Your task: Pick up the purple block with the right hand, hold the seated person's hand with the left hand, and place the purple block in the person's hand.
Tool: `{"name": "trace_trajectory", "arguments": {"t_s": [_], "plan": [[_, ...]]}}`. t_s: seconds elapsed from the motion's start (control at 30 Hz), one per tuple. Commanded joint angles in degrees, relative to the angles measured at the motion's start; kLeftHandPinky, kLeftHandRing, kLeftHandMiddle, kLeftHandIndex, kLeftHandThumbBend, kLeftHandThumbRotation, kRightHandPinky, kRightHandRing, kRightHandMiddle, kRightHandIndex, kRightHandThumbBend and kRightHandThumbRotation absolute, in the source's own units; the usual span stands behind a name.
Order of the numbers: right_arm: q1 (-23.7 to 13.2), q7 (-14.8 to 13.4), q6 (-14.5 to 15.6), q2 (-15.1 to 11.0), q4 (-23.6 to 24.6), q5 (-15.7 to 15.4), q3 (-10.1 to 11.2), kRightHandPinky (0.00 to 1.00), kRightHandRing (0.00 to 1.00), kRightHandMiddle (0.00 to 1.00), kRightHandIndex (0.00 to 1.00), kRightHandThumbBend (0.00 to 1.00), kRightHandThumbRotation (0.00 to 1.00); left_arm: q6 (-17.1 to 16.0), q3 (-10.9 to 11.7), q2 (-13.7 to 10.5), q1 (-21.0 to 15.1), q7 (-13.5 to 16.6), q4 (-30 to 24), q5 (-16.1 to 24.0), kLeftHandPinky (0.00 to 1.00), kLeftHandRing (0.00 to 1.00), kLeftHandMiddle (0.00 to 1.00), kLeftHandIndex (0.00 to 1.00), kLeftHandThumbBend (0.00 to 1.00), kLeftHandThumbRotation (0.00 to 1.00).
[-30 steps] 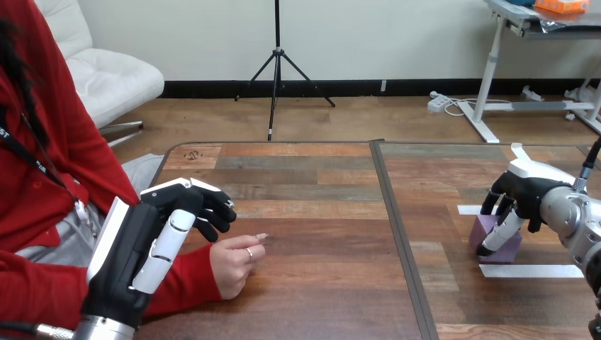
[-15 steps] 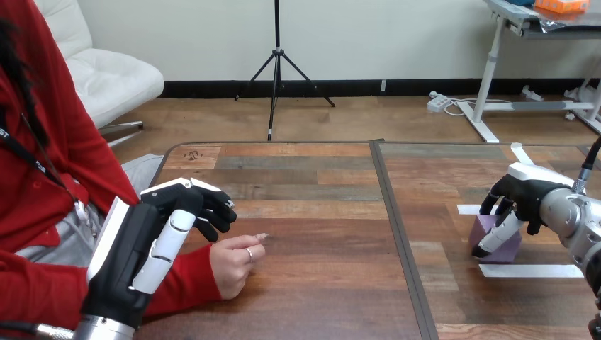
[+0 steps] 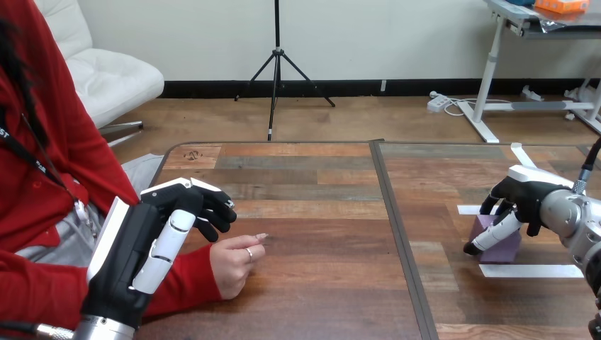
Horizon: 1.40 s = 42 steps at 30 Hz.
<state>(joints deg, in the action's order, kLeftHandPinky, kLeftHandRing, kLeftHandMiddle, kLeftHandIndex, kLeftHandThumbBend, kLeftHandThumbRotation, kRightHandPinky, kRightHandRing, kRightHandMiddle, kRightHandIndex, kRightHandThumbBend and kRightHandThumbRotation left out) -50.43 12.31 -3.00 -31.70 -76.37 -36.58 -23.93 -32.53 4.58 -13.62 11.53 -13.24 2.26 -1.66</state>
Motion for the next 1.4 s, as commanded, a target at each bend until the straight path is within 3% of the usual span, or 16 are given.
{"name": "trace_trajectory", "arguments": {"t_s": [0.0, 0.27, 0.73, 1.37], "plan": [[-3.18, -0.19, 0.06, -0.91, 1.04, 0.48, 0.3, 0.62, 0.73, 0.78, 0.76, 0.95, 0.3, -1.18, 0.68, -0.8, -2.59, 0.1, -1.09, -0.02, 0.41, 0.5, 0.52, 0.49, 0.55, 1.0], [-3.13, -0.42, -0.29, -1.17, 1.1, -0.02, -0.15, 0.63, 0.74, 0.78, 0.75, 0.92, 0.25, -0.57, 0.58, -0.63, -2.51, 0.13, -1.47, -0.16, 0.41, 0.49, 0.52, 0.49, 0.56, 1.0], [-3.14, -0.94, -0.77, -1.41, 1.1, -1.1, -1.01, 0.58, 0.69, 0.72, 0.68, 0.86, 0.05, -1.31, 0.72, -0.53, -2.61, 0.49, -1.0, 0.27, 0.4, 0.49, 0.51, 0.49, 0.56, 1.0], [-3.63, 0.47, -0.44, -1.35, 0.93, -1.23, -1.23, 0.54, 0.66, 0.7, 0.67, 0.89, 0.0, -1.13, 1.02, -0.49, -2.5, 0.55, -1.26, -0.13, 0.4, 0.49, 0.51, 0.49, 0.58, 1.0]]}}
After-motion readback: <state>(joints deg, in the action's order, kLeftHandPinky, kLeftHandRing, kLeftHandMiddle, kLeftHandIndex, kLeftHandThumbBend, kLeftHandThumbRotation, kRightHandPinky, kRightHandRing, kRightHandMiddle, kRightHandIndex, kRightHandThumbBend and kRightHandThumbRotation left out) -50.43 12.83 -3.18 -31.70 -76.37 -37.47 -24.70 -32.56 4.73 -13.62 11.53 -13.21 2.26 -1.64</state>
